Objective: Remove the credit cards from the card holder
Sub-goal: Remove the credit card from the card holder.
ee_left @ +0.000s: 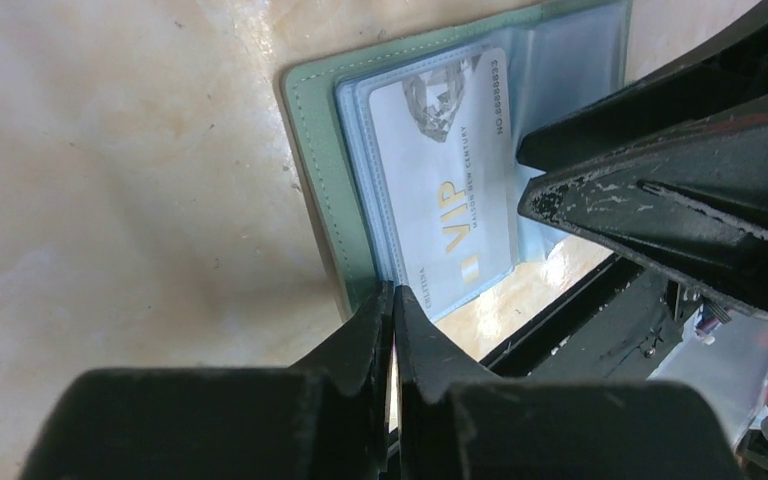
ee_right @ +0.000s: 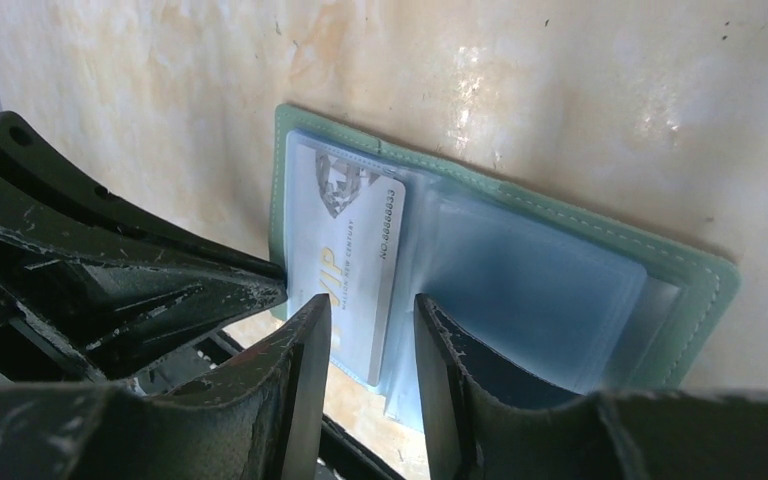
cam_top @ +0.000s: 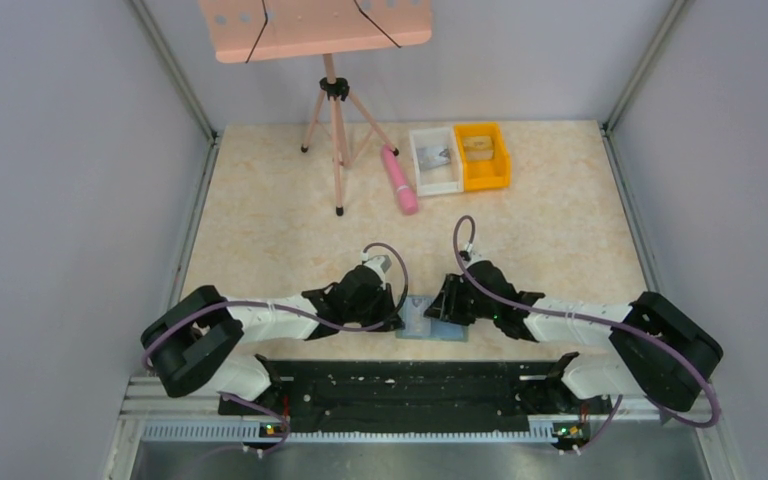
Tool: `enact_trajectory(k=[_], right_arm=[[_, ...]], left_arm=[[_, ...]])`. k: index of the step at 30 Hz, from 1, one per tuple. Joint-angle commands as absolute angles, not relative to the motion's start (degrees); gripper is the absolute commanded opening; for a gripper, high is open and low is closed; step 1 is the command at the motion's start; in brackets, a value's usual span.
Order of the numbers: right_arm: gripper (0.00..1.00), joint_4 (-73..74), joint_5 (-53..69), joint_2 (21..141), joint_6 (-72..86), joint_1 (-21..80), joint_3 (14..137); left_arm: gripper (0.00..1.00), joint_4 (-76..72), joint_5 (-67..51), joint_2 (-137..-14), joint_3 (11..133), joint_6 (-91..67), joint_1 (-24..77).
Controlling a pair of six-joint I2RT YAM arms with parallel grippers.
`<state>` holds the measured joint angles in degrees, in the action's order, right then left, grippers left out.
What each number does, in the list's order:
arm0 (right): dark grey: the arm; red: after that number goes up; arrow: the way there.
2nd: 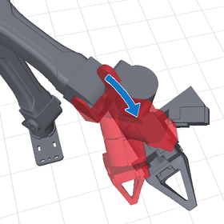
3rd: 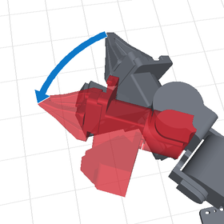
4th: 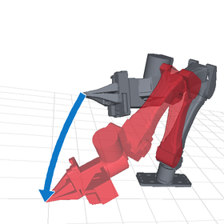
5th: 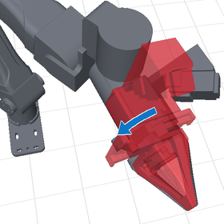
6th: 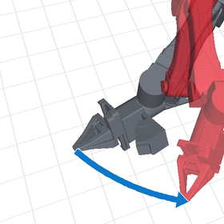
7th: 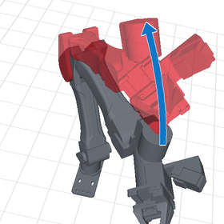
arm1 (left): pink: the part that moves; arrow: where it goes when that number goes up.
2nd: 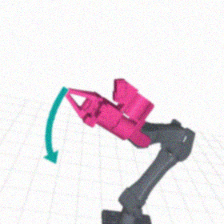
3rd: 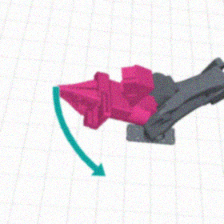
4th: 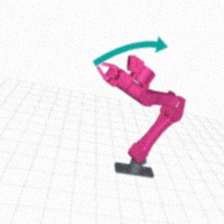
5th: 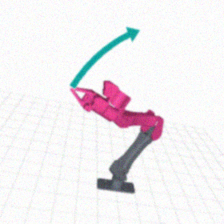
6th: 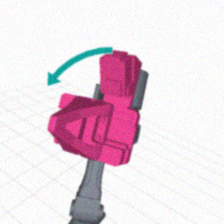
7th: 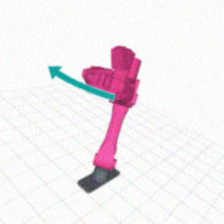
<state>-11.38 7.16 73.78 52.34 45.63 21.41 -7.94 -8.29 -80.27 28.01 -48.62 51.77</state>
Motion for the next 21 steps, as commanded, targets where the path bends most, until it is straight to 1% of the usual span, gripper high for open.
enact_trajectory(k=[1, 11, 14, 18, 21], right_arm=[[0.37, -12.83, 7.83, 74.06, 49.76, 44.1, 21.96], [0.36, -15.58, 11.26, 73.88, 49.16, 43.68, 21.73], [0.32, -16.31, 12.1, 73.93, 49.3, 43.68, 21.42], [0.22, -18.62, 13.62, 72.98, 49.98, 43.55, 20.14], [0.17, -21.36, 15.14, 72.32, 50.88, 42.89, 18.49]], left_arm=[[0.06, -13.11, -10.27, -81.29, 27.39, -49.59, 51.59], [0.01, -17.63, -12.5, -84.3, 25.98, -51.68, 51.68], [0.0, -17.18, -11.98, -83.75, 25.71, -51.51, 51.68], [0.0, -16.3, -11.23, -83.08, 25.66, -51.2, 51.68], [0.0, -16.26, -10.85, -83.1, 25.5, -51.2, 51.68]])
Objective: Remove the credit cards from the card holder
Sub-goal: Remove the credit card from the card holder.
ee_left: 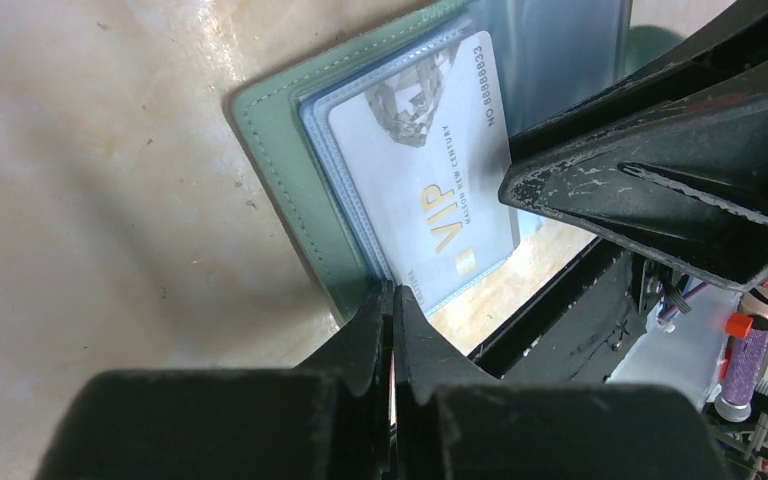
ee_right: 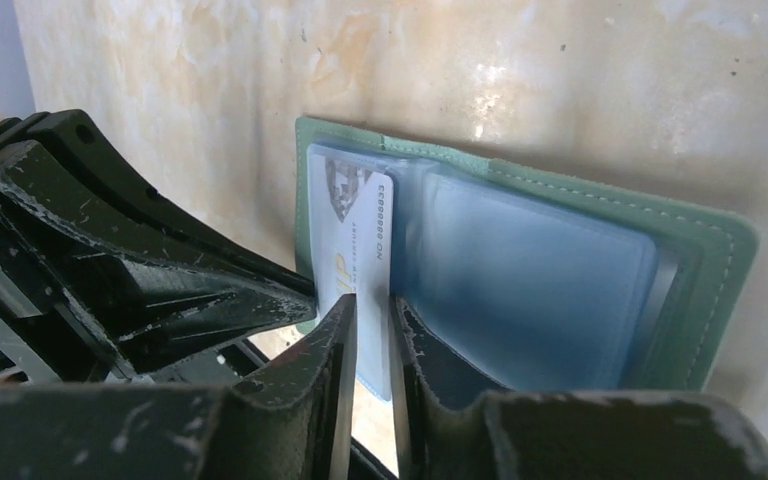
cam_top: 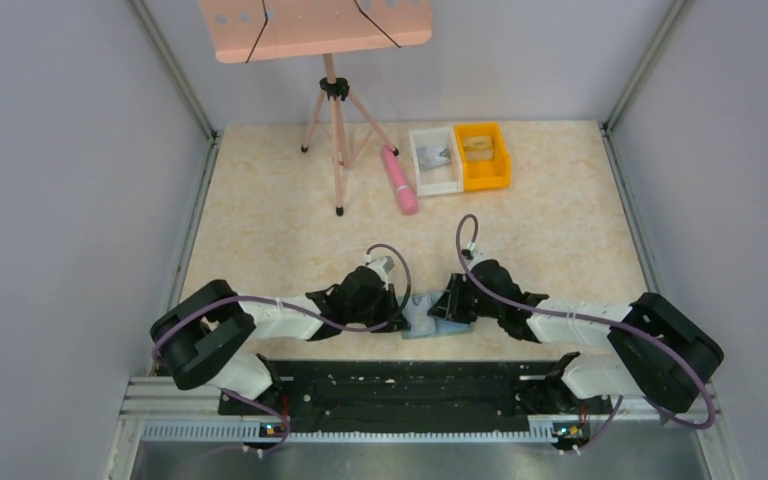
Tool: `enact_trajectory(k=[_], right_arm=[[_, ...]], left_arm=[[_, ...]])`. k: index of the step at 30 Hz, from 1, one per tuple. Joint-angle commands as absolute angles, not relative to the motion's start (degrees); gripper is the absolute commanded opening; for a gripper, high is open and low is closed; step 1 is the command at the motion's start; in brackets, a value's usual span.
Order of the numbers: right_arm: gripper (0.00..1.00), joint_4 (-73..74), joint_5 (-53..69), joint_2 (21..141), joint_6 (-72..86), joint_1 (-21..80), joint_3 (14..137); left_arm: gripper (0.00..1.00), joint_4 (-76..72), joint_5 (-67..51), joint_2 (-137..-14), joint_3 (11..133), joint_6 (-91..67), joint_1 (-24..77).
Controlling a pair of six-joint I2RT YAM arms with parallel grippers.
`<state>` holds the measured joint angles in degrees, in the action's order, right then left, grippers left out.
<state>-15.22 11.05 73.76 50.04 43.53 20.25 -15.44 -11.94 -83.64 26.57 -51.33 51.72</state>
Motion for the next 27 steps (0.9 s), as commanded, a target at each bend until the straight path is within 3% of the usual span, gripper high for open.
enact_trajectory(k=[1, 11, 16, 27], right_arm=[[0.16, -22.43, 15.82, 72.21, 51.15, 42.63, 17.93], [0.12, -28.87, 21.86, 74.22, 51.18, 40.77, 16.05], [0.0, -31.75, 23.01, 75.27, 51.5, 39.67, 14.67], [0.0, -27.88, 23.26, 71.53, 49.93, 37.19, 14.11]], left_arm=[[0.0, -16.27, -10.84, -83.18, 25.43, -51.24, 51.66], [0.0, -16.13, -10.42, -83.45, 25.46, -50.98, 51.68], [0.0, -14.95, -9.92, -83.32, 25.85, -50.9, 51.68], [0.0, -6.25, -6.48, -78.68, 29.07, -50.68, 51.68]])
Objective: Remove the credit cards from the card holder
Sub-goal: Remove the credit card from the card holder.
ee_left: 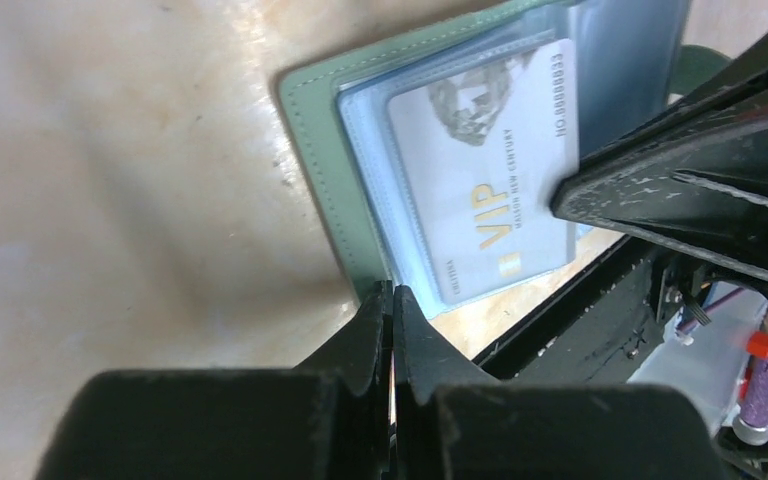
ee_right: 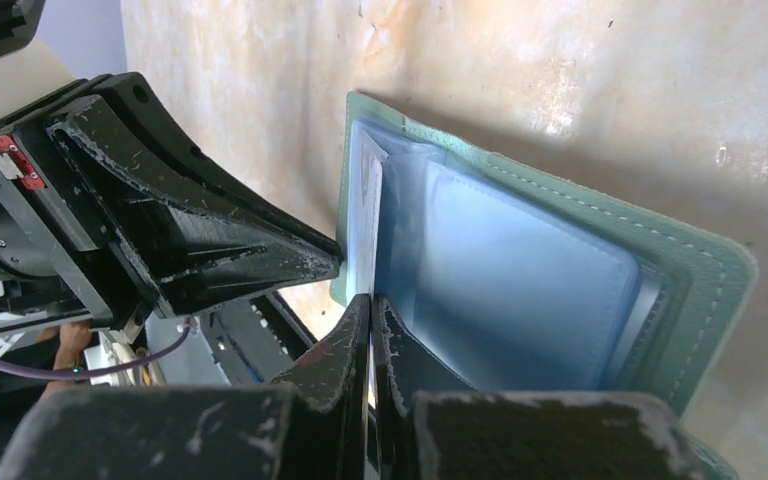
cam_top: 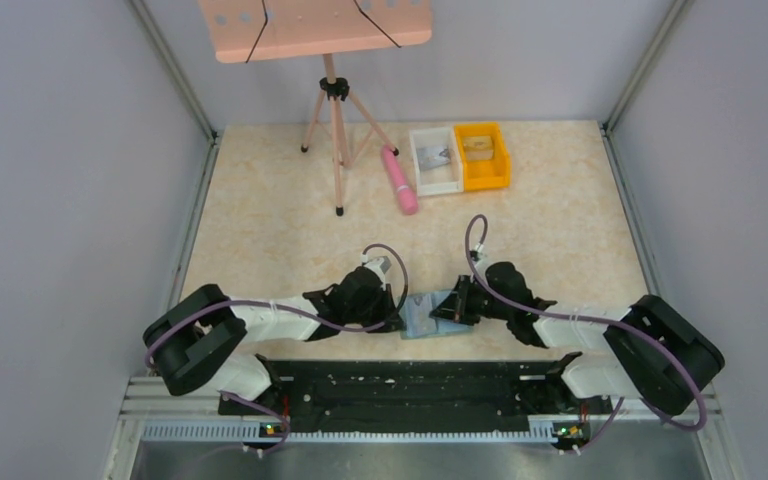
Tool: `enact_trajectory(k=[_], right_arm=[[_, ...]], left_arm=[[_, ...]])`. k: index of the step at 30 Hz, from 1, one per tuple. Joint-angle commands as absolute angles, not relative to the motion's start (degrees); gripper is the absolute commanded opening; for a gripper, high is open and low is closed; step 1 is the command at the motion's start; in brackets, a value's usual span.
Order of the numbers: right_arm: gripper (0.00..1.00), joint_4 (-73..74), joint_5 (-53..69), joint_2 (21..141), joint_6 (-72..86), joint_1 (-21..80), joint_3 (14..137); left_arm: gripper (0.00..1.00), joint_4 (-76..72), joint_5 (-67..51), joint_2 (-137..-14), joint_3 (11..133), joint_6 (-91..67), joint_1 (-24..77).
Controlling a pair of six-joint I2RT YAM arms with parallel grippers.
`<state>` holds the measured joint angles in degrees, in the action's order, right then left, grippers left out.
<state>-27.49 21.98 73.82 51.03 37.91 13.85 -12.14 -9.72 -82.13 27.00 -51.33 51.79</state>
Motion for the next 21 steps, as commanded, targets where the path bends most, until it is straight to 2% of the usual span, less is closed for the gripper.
enact_trajectory(k=[1, 9, 14, 21], right_arm=[[0.0, -27.0, 22.99, 71.01, 50.06, 37.11, 14.28], [0.0, -21.85, 21.8, 68.98, 48.91, 36.83, 16.07], [0.0, -28.59, 23.09, 71.39, 51.83, 36.83, 14.0], [0.0, -32.99, 24.26, 72.77, 53.23, 36.83, 12.36]], left_arm=[[0.0, -5.34, -6.3, -77.99, 29.54, -50.45, 51.62], [0.0, -0.9, -5.98, -74.98, 33.31, -49.8, 51.68], [0.0, -2.94, -8.06, -75.14, 35.17, -49.82, 51.68], [0.0, -6.98, -9.49, -81.66, 36.3, -49.09, 51.68]])
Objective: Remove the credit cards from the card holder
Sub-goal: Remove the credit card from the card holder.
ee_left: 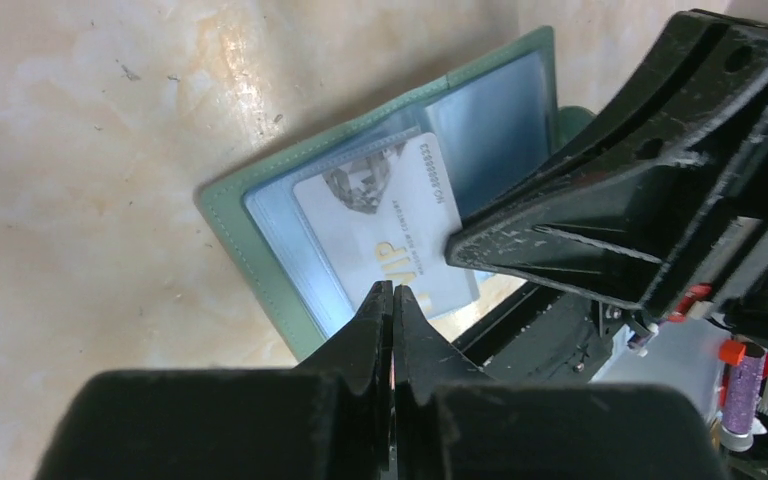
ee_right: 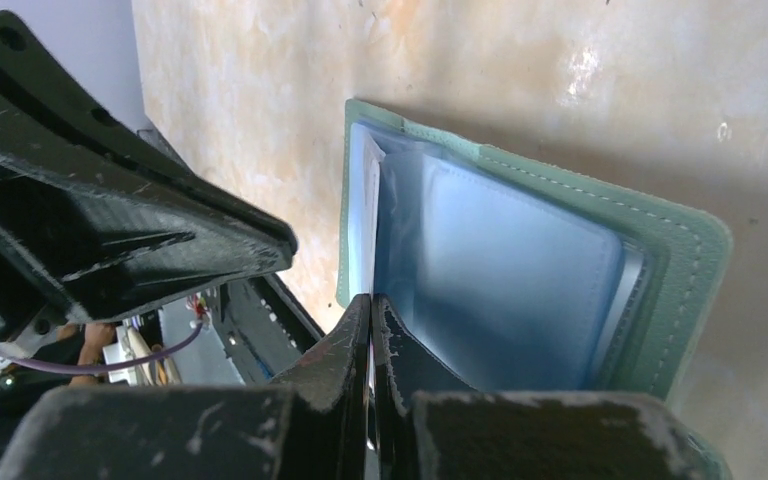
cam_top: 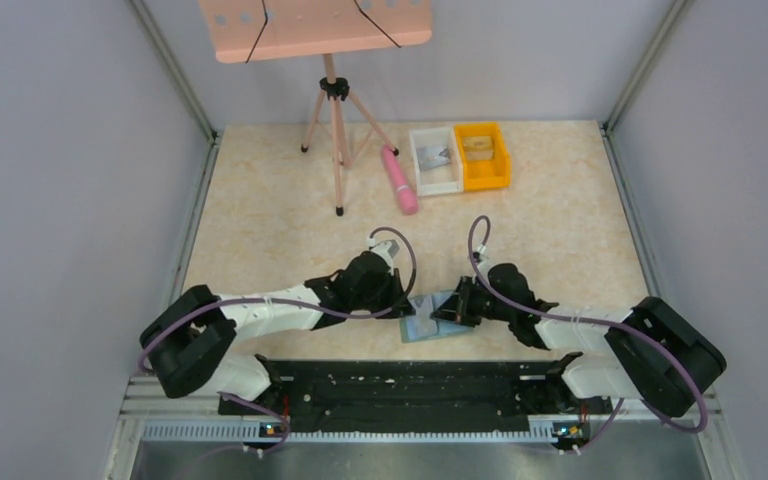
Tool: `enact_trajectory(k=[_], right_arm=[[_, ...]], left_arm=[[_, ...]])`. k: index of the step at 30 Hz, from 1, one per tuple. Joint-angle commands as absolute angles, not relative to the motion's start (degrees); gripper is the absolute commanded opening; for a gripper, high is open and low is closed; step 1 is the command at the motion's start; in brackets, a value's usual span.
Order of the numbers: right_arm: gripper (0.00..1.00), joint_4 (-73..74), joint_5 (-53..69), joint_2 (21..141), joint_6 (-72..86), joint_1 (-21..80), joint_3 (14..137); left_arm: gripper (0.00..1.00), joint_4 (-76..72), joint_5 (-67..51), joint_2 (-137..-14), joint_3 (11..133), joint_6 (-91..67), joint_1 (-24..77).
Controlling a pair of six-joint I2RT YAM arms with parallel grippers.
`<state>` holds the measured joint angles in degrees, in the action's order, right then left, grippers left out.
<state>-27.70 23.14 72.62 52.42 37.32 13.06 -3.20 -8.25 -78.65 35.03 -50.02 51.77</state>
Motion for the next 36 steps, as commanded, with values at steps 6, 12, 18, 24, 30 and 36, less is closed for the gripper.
enact_trajectory(k=[6, 12, 18, 24, 30, 36], right_arm=[[0.06, -31.73, 23.42, 71.78, 53.01, 36.79, 12.12], [0.02, -31.69, 23.48, 71.76, 52.85, 35.62, 11.8], [0.0, -31.68, 24.51, 70.45, 52.66, 33.42, 10.56], [0.0, -31.65, 26.0, 68.1, 51.34, 32.48, 9.89], [0.07, -30.67, 26.6, 66.58, 51.21, 31.38, 9.39], [0.0, -33.04, 29.63, 66.25, 52.12, 29.97, 8.52]], left_arm=[[0.0, -8.4, -9.57, -86.66, 36.85, -48.96, 51.68], [0.0, -5.23, -7.48, -88.16, 38.34, -48.4, 51.68], [0.0, -4.25, -7.07, -90.24, 38.44, -48.16, 51.67], [0.0, -3.26, -6.59, -91.57, 38.48, -48.1, 51.68], [0.0, -2.82, -6.11, -91.79, 38.25, -47.99, 51.68], [0.0, -2.78, -6.92, -92.0, 38.47, -48.13, 51.68]])
